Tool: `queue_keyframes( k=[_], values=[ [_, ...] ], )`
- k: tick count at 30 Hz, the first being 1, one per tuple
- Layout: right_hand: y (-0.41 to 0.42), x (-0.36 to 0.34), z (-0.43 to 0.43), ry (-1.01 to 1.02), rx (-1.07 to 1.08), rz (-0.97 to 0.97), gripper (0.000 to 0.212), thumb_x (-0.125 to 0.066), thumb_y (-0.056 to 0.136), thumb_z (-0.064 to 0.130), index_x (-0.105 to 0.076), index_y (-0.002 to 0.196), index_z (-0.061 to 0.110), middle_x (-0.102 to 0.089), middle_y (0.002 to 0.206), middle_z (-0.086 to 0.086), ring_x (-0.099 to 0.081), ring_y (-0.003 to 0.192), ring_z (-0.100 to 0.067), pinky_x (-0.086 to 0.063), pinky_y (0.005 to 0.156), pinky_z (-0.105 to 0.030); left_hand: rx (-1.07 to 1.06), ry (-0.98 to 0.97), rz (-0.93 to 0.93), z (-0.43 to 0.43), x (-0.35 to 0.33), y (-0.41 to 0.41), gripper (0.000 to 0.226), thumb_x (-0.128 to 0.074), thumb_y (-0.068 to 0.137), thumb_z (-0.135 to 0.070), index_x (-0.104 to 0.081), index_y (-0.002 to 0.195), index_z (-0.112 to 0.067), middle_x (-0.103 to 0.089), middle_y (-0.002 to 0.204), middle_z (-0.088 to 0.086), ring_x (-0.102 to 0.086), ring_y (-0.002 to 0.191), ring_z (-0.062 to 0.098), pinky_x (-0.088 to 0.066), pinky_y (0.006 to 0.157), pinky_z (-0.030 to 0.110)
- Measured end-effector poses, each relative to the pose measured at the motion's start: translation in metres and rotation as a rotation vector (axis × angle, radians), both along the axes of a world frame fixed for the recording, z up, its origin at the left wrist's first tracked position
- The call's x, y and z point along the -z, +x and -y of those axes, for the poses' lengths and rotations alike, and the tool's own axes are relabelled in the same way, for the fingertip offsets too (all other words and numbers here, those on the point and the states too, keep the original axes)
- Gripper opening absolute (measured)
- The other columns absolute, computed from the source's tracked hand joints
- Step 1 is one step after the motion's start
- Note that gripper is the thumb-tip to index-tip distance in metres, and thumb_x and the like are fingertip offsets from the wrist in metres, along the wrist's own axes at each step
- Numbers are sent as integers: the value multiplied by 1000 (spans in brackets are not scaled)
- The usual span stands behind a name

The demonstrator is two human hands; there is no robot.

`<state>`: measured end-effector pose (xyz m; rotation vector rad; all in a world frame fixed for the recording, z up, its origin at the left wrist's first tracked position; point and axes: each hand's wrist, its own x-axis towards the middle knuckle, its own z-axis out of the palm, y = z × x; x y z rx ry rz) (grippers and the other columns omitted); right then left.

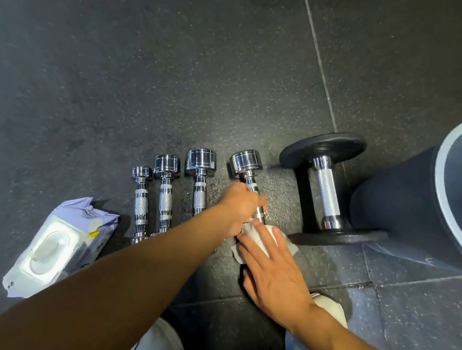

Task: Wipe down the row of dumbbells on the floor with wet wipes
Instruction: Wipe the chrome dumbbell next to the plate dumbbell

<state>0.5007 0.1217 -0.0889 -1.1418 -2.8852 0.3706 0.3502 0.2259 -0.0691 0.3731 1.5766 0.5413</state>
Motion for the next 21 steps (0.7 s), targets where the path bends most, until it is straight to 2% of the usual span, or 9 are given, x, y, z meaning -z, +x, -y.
queue_keyframes(
  k=[2,4,6,8,10,13,17,19,21],
  values=[
    [-5,2,0,6,-9,9,45,-57,89,25,-64,131,11,-53,146,-3,-27,151,-34,-25,118,-59,-16,9,34,1,-1,-3,11,-70,93,-2,-64,98,-10,-75,104,17,-74,101,32,-57,95,57],
    [-9,1,-2,-1,37,-1,43,-56,92,29,-64,131,12,-55,145,-1,-31,149,-32,-24,119,-60,-39,17,38,4,-1,-5,20,-71,92,-2,-59,85,-16,-71,88,7,-74,90,28,-59,94,51],
    [-13,-2,-5,-31,127,-31,44,-54,97,31,-61,136,13,-54,145,1,-32,148,-29,-20,121,-58,-49,26,-5,6,0,-3,19,-77,88,-3,-61,83,-14,-69,81,5,-72,81,23,-61,88,48],
    [-15,-3,-7,-79,203,-81,43,-52,99,30,-58,139,15,-51,146,2,-30,148,-27,-21,121,-57,-20,41,-99,3,2,-1,22,-86,79,-10,-70,94,-7,-75,87,12,-75,85,29,-62,83,50],
    [-14,-2,-8,-154,228,-160,43,-52,101,27,-54,143,16,-46,151,2,-23,152,-25,-25,120,-55,76,71,-240,-2,1,-2,30,-93,72,-23,-70,85,-9,-75,82,8,-74,80,27,-62,74,43],
    [-16,-1,-7,-257,214,-225,48,-48,106,27,-42,153,17,-28,164,3,-7,157,-25,-25,123,-47,296,98,-491,-3,-8,-13,44,-93,71,-39,-55,71,-16,-61,69,-1,-61,68,19,-44,58,30],
    [-26,-2,-2,-243,198,-241,51,-41,108,24,-32,158,19,-17,168,4,-2,157,-25,-17,125,-47,339,110,-562,1,-8,-21,43,-89,75,-38,-52,70,-17,-58,71,0,-61,71,23,-50,62,32],
    [-30,-2,-7,-238,246,-229,51,-36,108,24,-30,159,17,-15,169,2,-1,157,-21,-13,126,-44,337,122,-534,3,-10,-22,37,-86,80,-36,-54,73,-17,-62,75,2,-65,76,25,-56,70,36],
    [-37,-4,-17,-215,291,-193,51,-35,107,23,-34,157,15,-22,167,2,-7,156,-18,-15,125,-42,290,114,-454,2,-13,-25,30,-76,90,-37,-59,78,-15,-70,87,9,-69,86,28,-59,79,39]
  ],
)
